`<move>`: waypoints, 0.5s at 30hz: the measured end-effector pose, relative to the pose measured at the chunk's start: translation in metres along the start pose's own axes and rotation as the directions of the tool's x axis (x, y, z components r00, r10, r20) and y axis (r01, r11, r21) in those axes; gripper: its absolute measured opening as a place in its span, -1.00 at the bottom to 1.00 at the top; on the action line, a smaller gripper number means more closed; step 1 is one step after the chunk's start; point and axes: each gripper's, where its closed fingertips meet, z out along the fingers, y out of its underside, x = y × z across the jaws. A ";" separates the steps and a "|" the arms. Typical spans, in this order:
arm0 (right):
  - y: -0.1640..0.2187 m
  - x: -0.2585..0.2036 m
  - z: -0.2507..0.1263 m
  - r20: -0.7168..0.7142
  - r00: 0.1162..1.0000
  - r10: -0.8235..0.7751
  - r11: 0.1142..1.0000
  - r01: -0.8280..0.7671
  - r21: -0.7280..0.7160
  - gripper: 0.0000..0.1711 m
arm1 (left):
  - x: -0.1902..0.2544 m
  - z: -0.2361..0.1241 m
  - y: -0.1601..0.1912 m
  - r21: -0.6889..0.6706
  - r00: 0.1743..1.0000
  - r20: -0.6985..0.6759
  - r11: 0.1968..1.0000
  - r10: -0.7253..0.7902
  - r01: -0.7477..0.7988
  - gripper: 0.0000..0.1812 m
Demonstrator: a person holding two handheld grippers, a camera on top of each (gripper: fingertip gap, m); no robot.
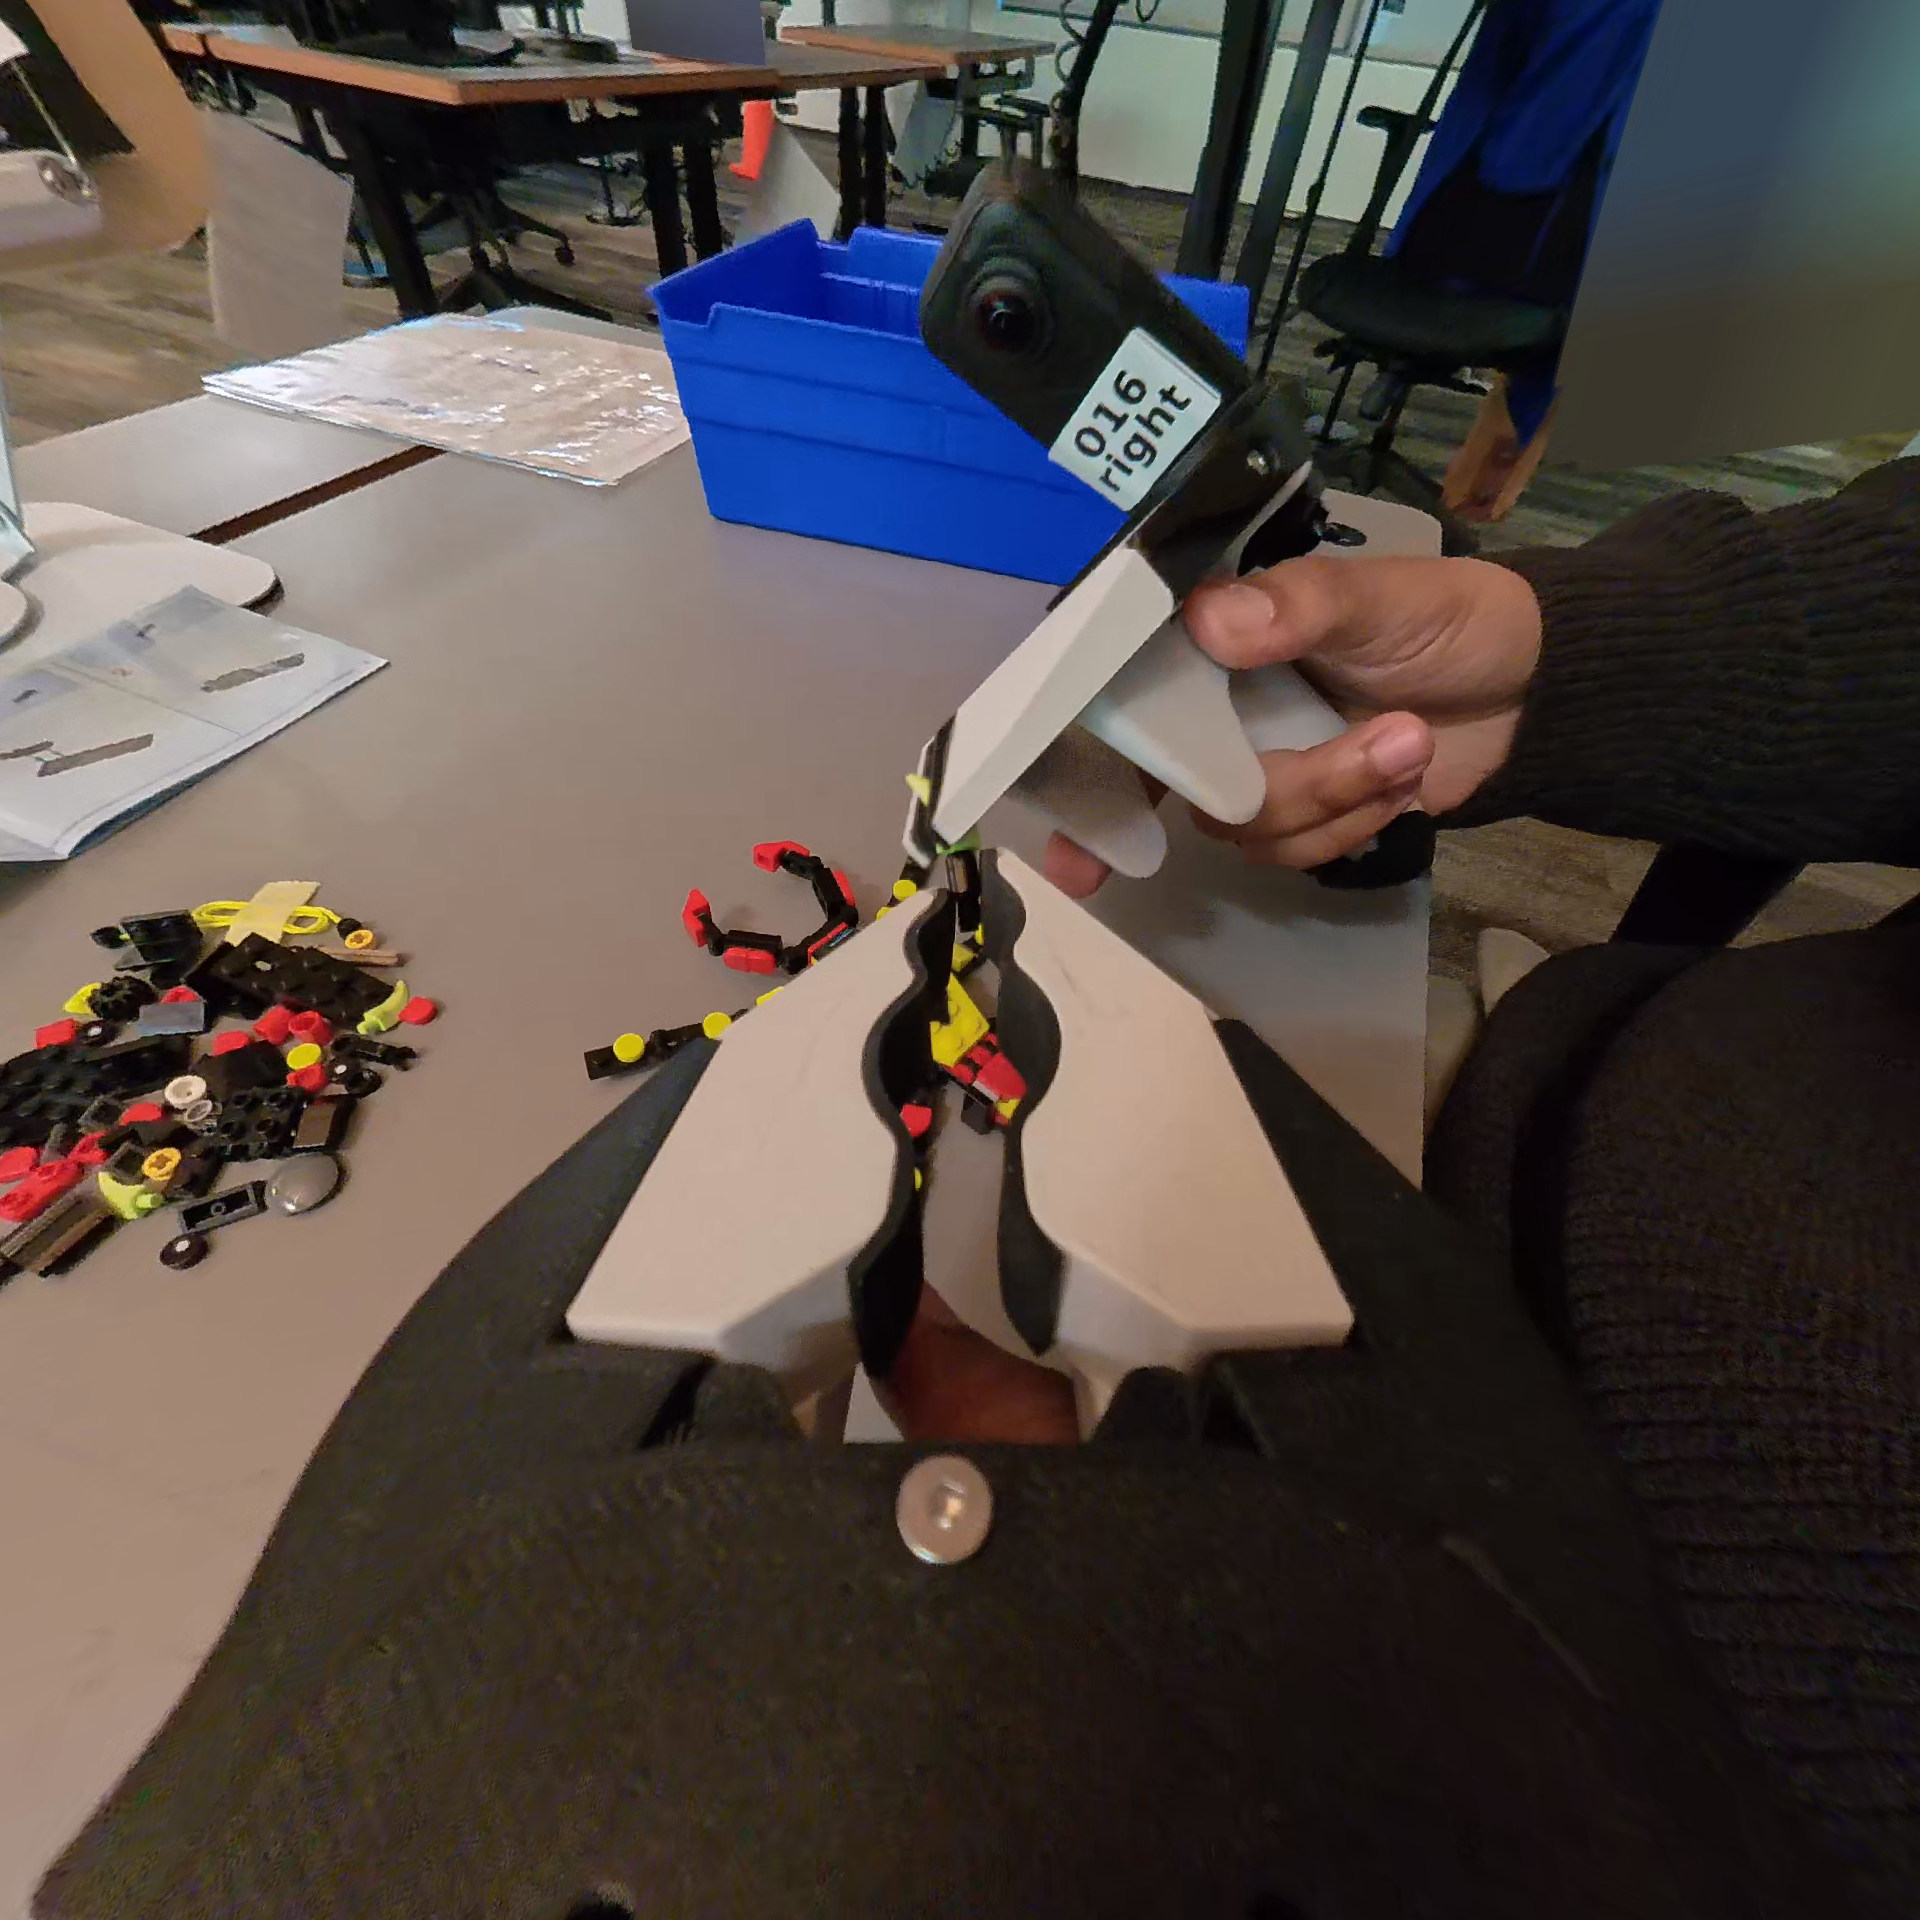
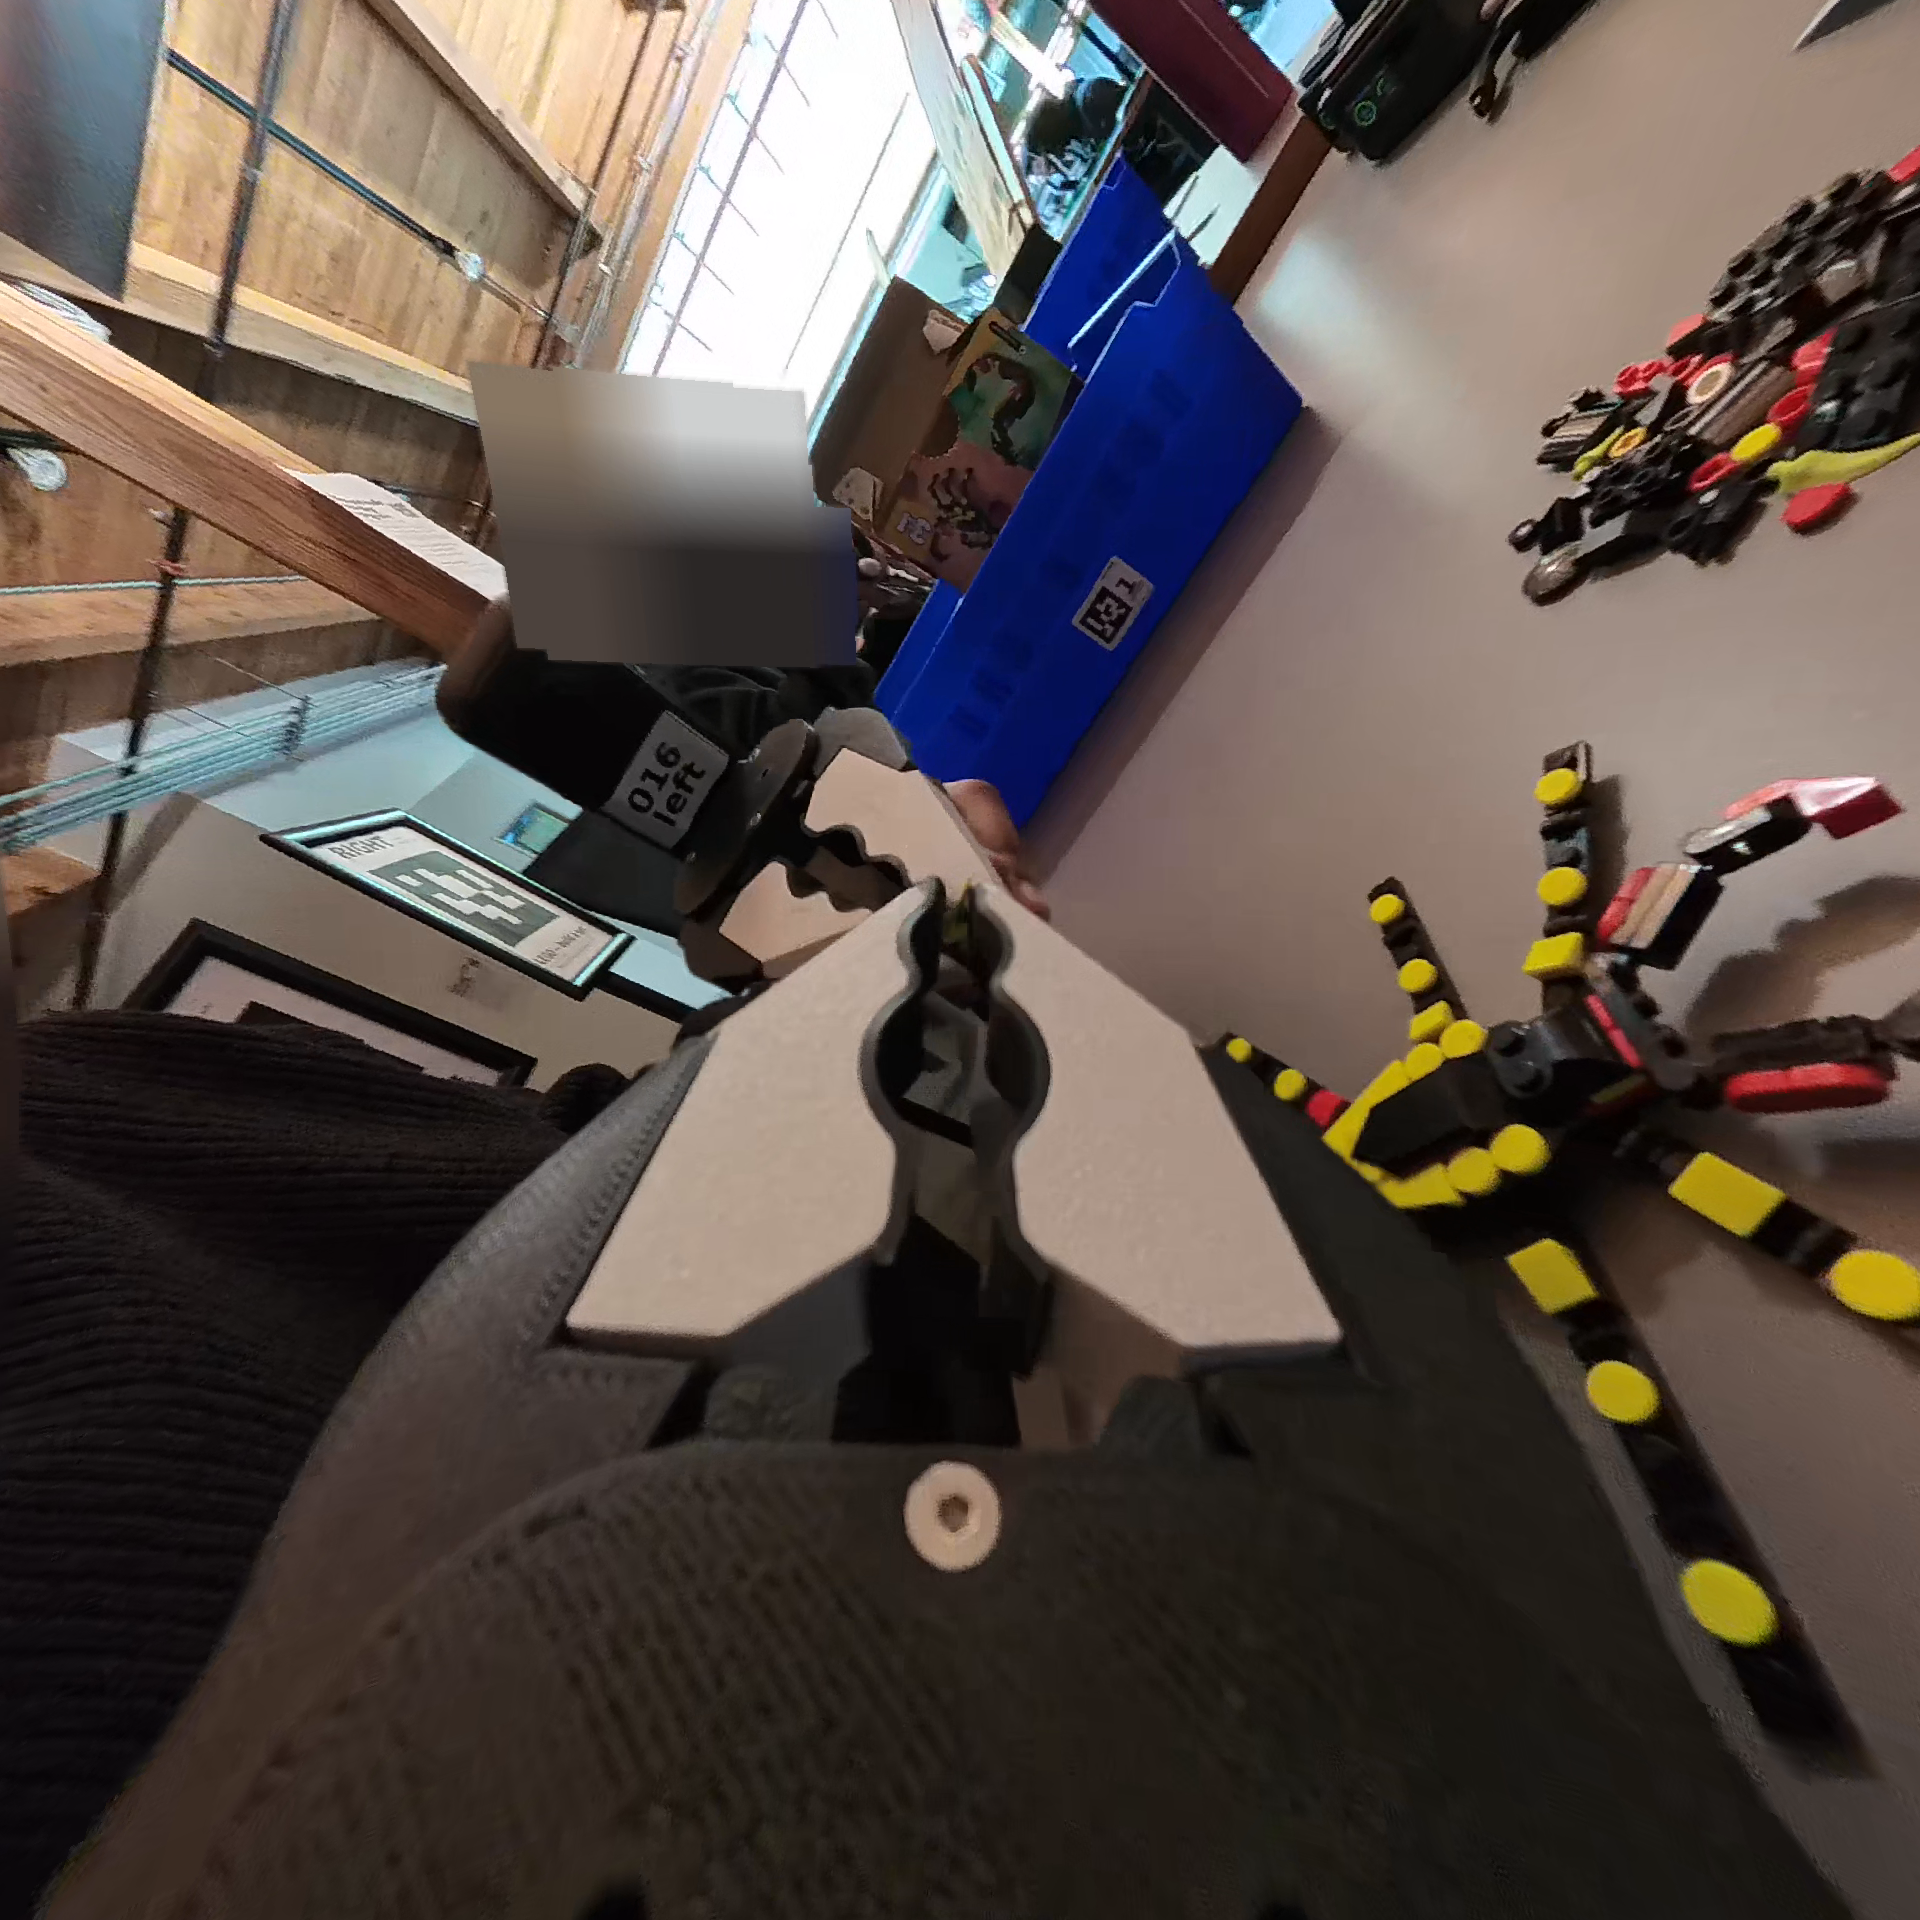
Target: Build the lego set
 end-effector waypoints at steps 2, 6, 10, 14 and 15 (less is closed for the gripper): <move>-0.001 -0.001 0.000 0.019 1.000 0.022 1.000 -0.023 0.013 -0.97 | 0.000 -0.001 -0.002 0.003 1.000 0.009 1.000 0.008 -0.009 -0.97; -0.004 0.000 -0.002 0.008 0.999 0.045 0.998 -0.045 0.035 -1.00 | 0.001 0.000 -0.004 -0.033 0.999 0.039 0.999 0.035 -0.034 -0.96; -0.016 0.011 -0.011 -0.090 0.996 0.002 0.997 0.005 0.081 -0.99 | 0.001 0.002 0.000 -0.070 0.998 0.052 0.997 0.022 -0.019 -0.99; -0.051 0.023 -0.048 -0.145 0.989 -0.003 0.977 0.034 0.208 -1.00 | 0.003 -0.001 -0.009 -0.017 0.999 0.041 0.999 -0.026 0.027 -1.00; -0.053 0.022 -0.050 -0.142 0.990 -0.005 0.976 0.036 0.215 -1.00 | 0.002 0.000 -0.007 -0.014 0.999 0.037 0.999 -0.039 0.040 -1.00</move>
